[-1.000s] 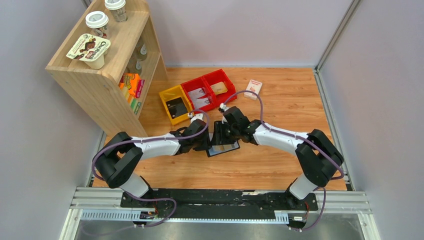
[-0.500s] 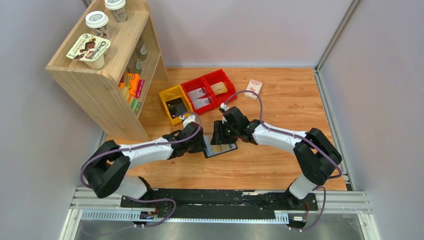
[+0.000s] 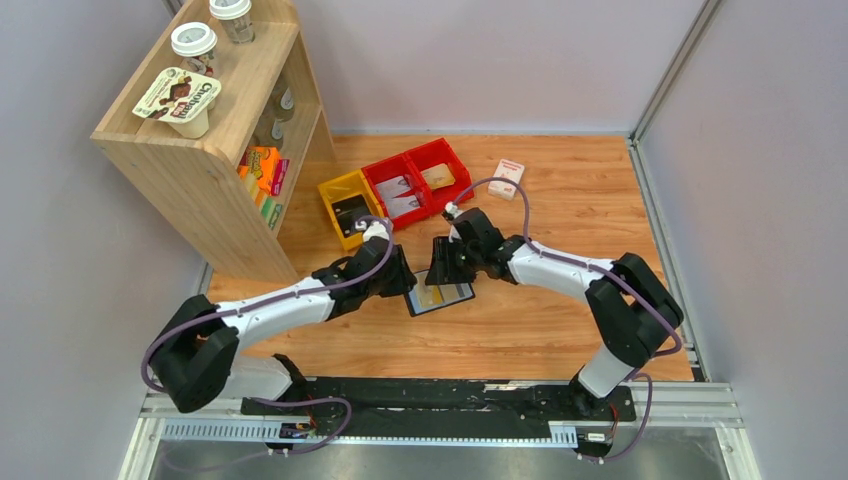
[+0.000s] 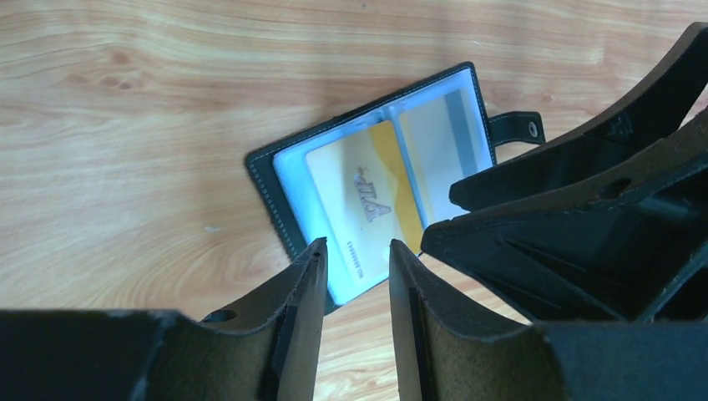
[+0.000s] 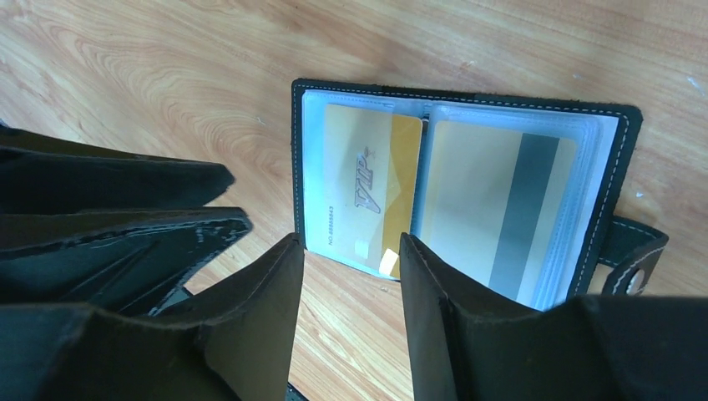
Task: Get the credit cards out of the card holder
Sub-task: Remove the credit card from the card holder.
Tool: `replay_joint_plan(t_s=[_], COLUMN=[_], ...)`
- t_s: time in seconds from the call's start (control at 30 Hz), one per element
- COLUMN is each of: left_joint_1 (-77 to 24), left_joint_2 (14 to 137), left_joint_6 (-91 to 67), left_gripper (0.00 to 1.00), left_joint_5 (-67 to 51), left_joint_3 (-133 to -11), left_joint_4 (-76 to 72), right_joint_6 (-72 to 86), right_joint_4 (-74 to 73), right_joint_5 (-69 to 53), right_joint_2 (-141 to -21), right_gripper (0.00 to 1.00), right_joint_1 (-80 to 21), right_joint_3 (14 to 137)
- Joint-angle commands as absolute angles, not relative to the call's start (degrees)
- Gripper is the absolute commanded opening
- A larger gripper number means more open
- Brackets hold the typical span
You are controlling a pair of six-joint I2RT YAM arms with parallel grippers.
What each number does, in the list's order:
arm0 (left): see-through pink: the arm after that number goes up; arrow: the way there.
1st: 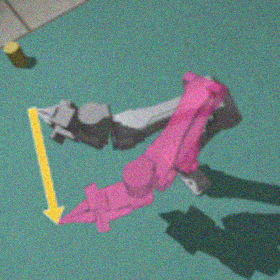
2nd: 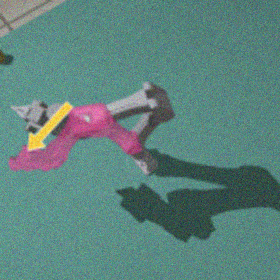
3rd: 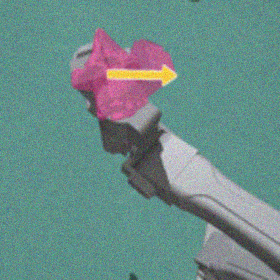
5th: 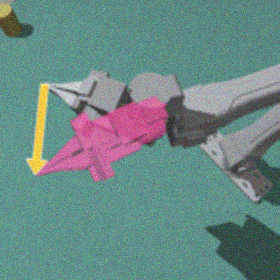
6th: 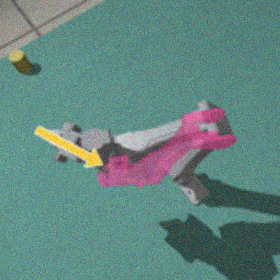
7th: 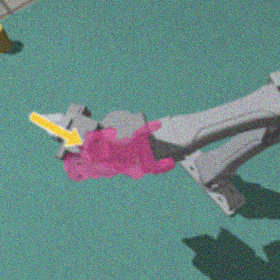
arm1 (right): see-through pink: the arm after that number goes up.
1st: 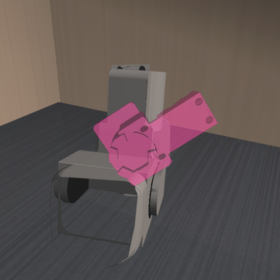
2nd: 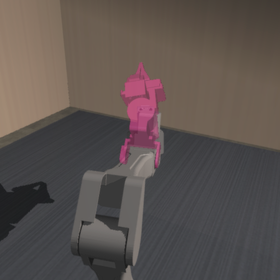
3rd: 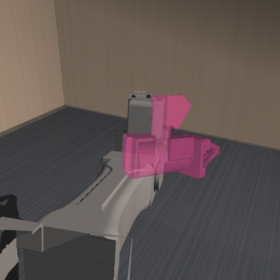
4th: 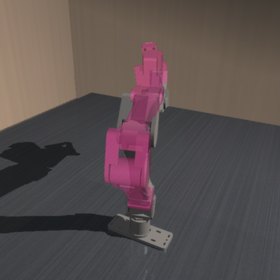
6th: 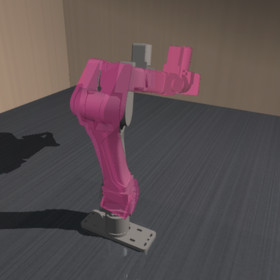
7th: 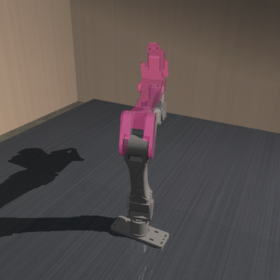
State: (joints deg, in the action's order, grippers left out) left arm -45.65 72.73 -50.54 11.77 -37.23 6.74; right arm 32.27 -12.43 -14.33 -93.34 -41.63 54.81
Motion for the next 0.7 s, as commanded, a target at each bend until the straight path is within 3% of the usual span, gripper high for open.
replay_joint_plan(t_s=[0.0,0.67], left_joint_1=[-43.4,-40.2], left_joint_2=[77.2,87.5], left_joint_6=[-50.2,-58.5], left_gripper=[0.39,0.26], left_joint_5=[3.5,-0.8], left_joint_3=[-39.6,-33.5], left_joint_4=[-2.2,-3.4], right_joint_6=[31.0,32.2], right_joint_4=[-8.4,-2.3], right_joint_5=[-19.1,-28.0], right_joint_2=[-94.8,-102.0], right_gripper=[0.48,0.45], right_joint_1=[-39.8,-34.7], right_joint_3=[56.4,53.3])
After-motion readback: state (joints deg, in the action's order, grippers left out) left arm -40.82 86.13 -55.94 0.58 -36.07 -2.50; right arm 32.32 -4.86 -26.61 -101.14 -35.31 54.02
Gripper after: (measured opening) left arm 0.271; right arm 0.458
